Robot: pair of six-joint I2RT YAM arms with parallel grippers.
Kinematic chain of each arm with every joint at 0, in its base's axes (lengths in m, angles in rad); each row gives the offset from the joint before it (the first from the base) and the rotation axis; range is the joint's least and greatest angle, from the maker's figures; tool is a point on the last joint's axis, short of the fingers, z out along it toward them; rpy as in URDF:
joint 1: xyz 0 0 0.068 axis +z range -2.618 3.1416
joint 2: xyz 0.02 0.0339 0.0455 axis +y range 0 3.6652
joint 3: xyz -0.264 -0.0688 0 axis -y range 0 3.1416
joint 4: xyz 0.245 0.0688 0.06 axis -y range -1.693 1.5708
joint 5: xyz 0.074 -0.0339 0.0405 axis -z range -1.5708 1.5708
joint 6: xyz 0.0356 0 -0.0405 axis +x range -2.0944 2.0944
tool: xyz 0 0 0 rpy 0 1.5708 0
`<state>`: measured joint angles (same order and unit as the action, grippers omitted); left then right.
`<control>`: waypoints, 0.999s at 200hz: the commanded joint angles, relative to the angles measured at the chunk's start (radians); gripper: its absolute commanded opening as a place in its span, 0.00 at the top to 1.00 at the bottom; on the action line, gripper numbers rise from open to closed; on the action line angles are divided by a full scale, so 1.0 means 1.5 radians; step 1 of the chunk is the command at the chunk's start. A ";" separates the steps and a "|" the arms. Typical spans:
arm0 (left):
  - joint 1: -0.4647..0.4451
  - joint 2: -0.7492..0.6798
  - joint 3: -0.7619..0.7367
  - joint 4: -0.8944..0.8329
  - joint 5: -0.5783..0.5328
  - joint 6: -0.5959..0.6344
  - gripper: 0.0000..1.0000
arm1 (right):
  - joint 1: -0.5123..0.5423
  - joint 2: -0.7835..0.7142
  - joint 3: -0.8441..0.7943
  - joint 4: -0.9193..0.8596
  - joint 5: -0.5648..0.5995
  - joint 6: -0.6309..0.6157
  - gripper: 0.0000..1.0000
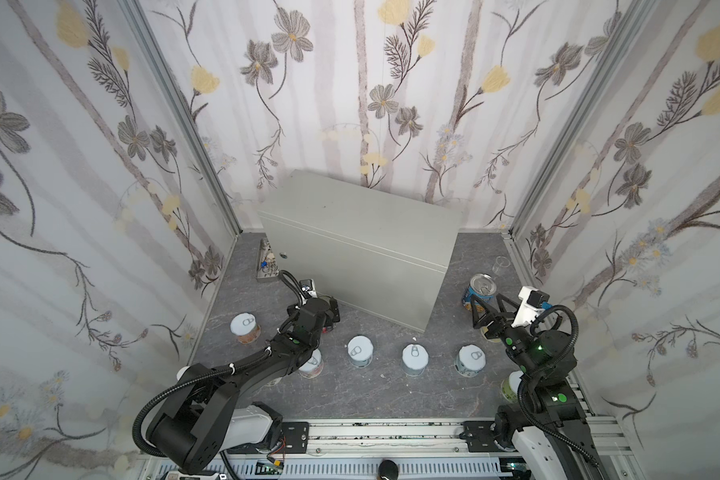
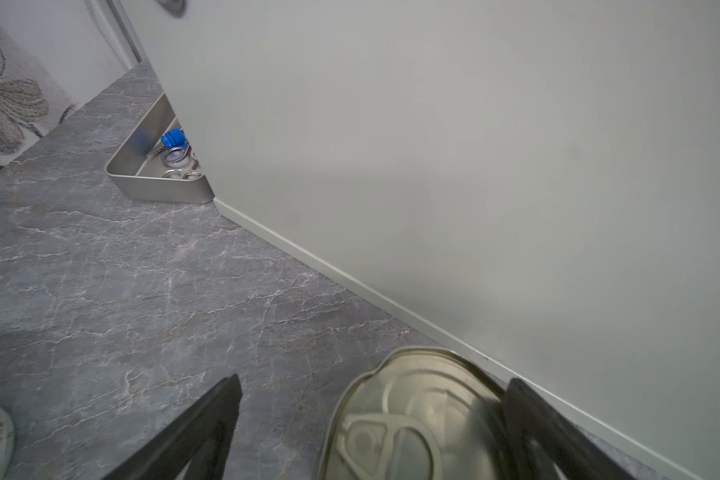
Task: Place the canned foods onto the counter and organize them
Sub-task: 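Lower left gripper over the red tomato can while right gripper nears Progresso can, then close left gripper around the red tomato can and lift it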
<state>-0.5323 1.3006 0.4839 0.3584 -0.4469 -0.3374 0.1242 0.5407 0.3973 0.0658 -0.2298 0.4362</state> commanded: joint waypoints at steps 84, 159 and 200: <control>0.004 -0.026 -0.022 0.017 -0.002 -0.005 0.00 | 0.004 0.018 -0.009 0.058 -0.010 0.002 0.00; -0.007 -0.078 0.013 -0.039 0.077 0.017 0.00 | 0.006 0.012 -0.010 0.052 -0.012 0.000 0.00; -0.007 -0.031 0.024 -0.042 0.094 0.012 0.00 | 0.006 0.002 -0.010 0.046 -0.010 0.001 0.00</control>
<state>-0.5423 1.2343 0.5064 0.3119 -0.3267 -0.3168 0.1326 0.5495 0.3836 0.1032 -0.2405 0.4362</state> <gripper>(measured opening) 0.997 0.996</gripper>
